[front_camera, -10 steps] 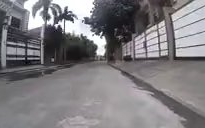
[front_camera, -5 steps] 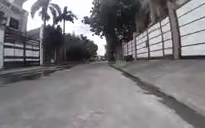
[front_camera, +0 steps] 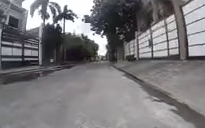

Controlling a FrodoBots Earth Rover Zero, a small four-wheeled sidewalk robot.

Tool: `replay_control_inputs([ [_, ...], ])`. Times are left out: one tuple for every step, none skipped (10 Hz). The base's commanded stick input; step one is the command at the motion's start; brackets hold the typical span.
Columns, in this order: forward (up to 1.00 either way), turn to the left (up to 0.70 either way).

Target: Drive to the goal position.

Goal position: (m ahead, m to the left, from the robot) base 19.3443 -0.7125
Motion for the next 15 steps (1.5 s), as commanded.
replay_control_inputs([
  [0.70,0.00],
  [0.70,0.00],
  [0.70,0.00],
  [0.70,0.00],
  [0.70,0.00],
  [0.70,0.00],
  [0.70,0.00],
  [0.70,0.00],
  [0.70,0.00],
  [0.70,0.00],
  [0.70,0.00],
  [0.70,0.00],
  [0.70,0.00],
  [0.70,0.00],
  [0.70,0.00],
])
